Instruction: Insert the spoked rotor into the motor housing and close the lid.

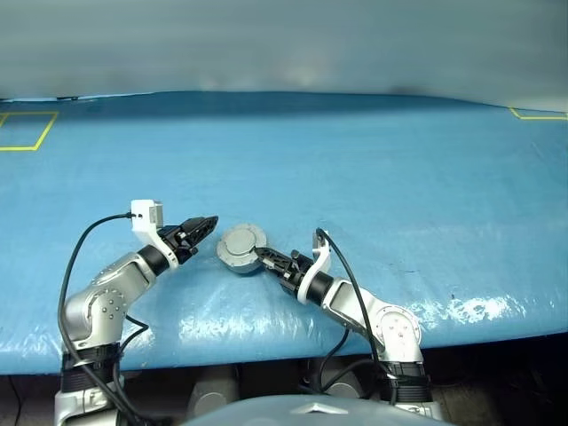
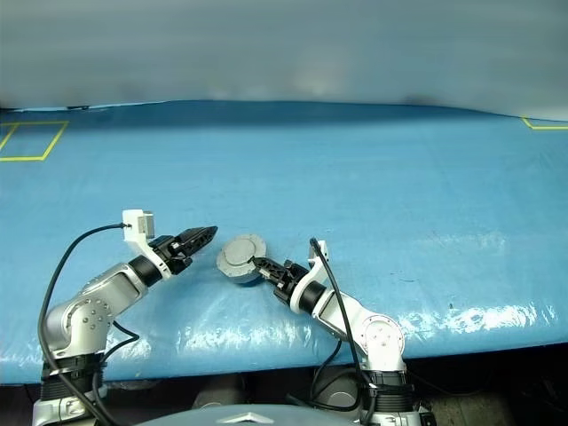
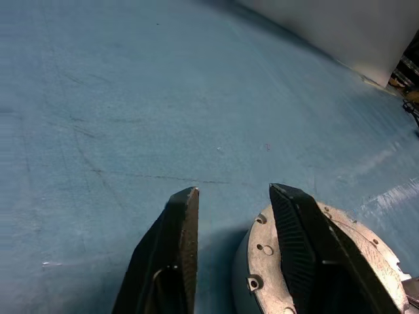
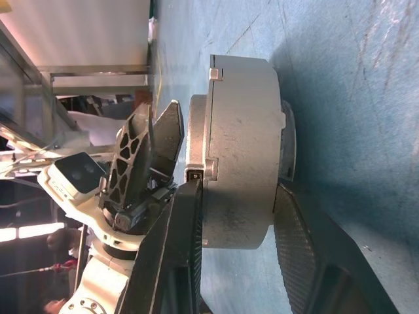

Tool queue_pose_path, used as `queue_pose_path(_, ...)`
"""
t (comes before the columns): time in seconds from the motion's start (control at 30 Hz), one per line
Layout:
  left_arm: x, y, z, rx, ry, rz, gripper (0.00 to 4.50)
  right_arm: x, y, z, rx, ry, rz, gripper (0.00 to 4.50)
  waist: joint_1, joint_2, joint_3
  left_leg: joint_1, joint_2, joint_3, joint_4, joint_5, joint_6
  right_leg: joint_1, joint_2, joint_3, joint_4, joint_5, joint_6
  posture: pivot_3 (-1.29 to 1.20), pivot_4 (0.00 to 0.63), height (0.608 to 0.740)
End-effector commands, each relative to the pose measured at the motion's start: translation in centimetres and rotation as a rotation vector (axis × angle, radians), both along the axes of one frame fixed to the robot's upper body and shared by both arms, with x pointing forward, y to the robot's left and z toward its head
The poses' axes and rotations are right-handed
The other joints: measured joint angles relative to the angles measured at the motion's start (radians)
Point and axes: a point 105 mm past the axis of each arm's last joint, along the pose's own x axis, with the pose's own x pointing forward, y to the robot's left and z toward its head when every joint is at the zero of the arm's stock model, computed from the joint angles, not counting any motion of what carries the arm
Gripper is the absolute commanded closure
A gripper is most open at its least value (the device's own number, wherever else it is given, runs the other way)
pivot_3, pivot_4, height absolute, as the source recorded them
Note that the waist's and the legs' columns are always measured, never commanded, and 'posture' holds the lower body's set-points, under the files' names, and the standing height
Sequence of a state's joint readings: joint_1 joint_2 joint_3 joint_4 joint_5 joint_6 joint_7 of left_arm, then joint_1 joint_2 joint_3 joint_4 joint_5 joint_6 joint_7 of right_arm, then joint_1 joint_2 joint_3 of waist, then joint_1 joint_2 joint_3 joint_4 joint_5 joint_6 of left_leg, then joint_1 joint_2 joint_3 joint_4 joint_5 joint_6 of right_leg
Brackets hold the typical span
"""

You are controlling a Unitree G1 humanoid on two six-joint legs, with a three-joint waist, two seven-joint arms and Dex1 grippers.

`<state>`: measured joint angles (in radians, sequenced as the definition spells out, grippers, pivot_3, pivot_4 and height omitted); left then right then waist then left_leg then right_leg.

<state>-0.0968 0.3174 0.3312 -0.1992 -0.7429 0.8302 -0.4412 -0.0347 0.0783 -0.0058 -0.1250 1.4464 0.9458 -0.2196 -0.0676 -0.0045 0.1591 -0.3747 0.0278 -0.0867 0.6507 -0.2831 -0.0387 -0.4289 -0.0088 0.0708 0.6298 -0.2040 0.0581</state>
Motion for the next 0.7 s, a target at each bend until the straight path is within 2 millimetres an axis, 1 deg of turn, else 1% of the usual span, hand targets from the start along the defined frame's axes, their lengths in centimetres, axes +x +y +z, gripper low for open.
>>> queue_pose_path(0.03,-0.4,0.9,1.1,-0.122,-0.011,0.068,1.84,0.7,0.5,2.8,0.123,-0.054,-0.037,3.32,0.001,0.0,0.0,-0.001,0.0,0.0,0.0,0.0,0.0,0.0,0.0,0.0,0.0,0.0,0.0,0.0,0.15,0.74)
queue_pose_path(0.1,-0.8,0.6,1.1,-0.224,0.011,0.083,1.84,1.3,0.0,3.3,0.131,-0.07,-0.063,3.32,0.001,0.0,0.0,-0.001,0.0,0.0,0.001,0.0,0.0,0.0,0.0,0.0,0.0,0.0,0.0,0.0,0.15,0.74)
queue_pose_path(0.17,-1.1,0.4,1.2,-0.289,0.025,0.087,1.84,1.6,-0.3,3.7,0.135,-0.08,-0.075,3.32,0.002,-0.001,0.0,-0.002,0.0,0.0,0.002,0.0,0.0,0.0,0.0,0.0,0.0,0.001,0.001,0.0,0.15,0.74)
queue_pose_path(0.27,-1.9,-0.3,0.7,-0.51,0.098,0.125,1.84,3.1,-1.3,5.5,0.156,-0.146,-0.127,3.32,0.003,-0.001,0.001,-0.003,0.0,0.0,0.004,0.0,0.001,0.0,0.0,0.0,0.0,0.001,0.001,0.0,0.15,0.74)
queue_pose_path(0.37,-2.5,-1.0,0.8,-0.682,0.113,0.142,1.84,4.0,-1.9,6.8,0.167,-0.184,-0.155,3.32,0.002,-0.001,0.001,-0.004,0.0,0.0,0.007,-0.001,0.001,0.0,0.0,0.0,0.0,0.002,0.003,0.0,0.15,0.74)
queue_pose_path(0.47,-3.1,-2.4,0.6,-0.791,0.148,0.12,1.84,4.5,-2.1,7.9,0.174,-0.219,-0.161,3.32,0.002,-0.001,0.001,-0.004,0.0,0.0,0.008,-0.001,0.001,0.0,0.0,0.0,0.0,0.002,0.002,0.0,0.15,0.74)
queue_pose_path(0.63,-3.6,-4.3,0.2,-0.881,0.191,0.102,1.84,4.8,-1.7,8.8,0.171,-0.253,-0.143,3.32,0.003,-0.001,0.001,-0.004,-0.001,0.0,0.008,-0.001,0.001,0.0,0.0,0.0,0.001,0.004,-0.001,0.0,0.15,0.74)
queue_pose_path(0.67,-3.6,-4.4,0.2,-0.888,0.191,0.103,1.47,4.8,-1.6,8.8,0.169,-0.256,-0.14,3.32,0.003,-0.001,0.001,-0.004,-0.001,0.0,0.008,-0.001,0.001,0.0,0.0,0.0,0.0,0.004,-0.002,0.0,0.15,0.74)
queue_pose_path(0.7,-3.6,-4.6,0.3,-0.9,0.189,0.103,1.22,4.8,-1.5,8.9,0.169,-0.26,-0.134,3.32,0.003,-0.001,0.001,-0.004,-0.001,0.0,0.008,-0.001,0.001,0.0,0.0,0.0,0.0,0.004,-0.002,0.0,0.15,0.74)
